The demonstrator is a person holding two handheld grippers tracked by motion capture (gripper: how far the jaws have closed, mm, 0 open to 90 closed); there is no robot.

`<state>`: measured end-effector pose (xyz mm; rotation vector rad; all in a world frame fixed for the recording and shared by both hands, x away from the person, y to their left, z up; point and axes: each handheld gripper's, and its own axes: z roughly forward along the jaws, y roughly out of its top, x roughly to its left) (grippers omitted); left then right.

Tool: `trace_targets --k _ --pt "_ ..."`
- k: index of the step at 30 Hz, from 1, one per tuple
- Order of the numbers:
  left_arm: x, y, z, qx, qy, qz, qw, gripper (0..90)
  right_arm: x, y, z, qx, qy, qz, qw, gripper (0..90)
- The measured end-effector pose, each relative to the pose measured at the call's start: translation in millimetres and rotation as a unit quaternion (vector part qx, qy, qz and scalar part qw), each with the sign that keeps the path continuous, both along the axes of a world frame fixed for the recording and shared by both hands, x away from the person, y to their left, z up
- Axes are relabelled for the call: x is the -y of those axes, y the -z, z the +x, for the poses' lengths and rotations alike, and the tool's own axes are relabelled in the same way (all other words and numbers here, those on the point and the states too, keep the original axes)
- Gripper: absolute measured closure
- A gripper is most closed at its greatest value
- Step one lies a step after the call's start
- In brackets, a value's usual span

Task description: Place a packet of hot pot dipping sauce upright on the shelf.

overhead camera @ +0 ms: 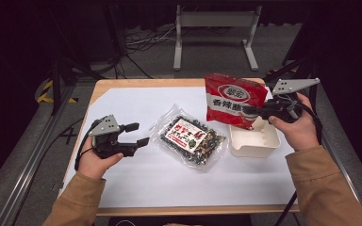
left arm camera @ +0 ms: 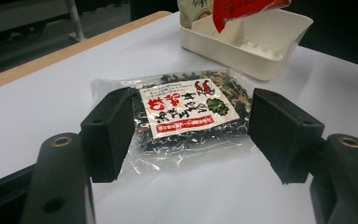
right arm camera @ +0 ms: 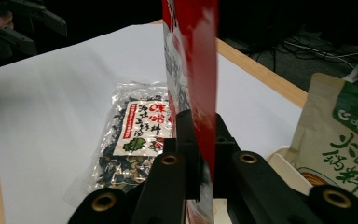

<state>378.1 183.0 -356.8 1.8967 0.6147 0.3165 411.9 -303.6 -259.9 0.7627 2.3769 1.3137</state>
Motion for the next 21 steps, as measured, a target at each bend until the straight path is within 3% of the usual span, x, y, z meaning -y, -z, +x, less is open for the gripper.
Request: trace_targets --k 7,15,21 --pt "1.6 4.5 1.0 -0.006 -0.006 0.004 1.0 28.2 11.8 -1.0 8.6 0.001 0.012 -0.002 0.9999 86.6" --pt "4.9 9.5 3.3 -0.016 -0.018 -0.008 0.9997 20.0 25.7 -1.3 21.5 0.009 0.026 -0.009 0.9996 86.6" --pt "4.5 10.1 2.5 -0.019 -0.013 -0.007 0.9997 15.9 36.8 1.4 30.3 0.008 0.036 -0.007 0.9993 86.6"
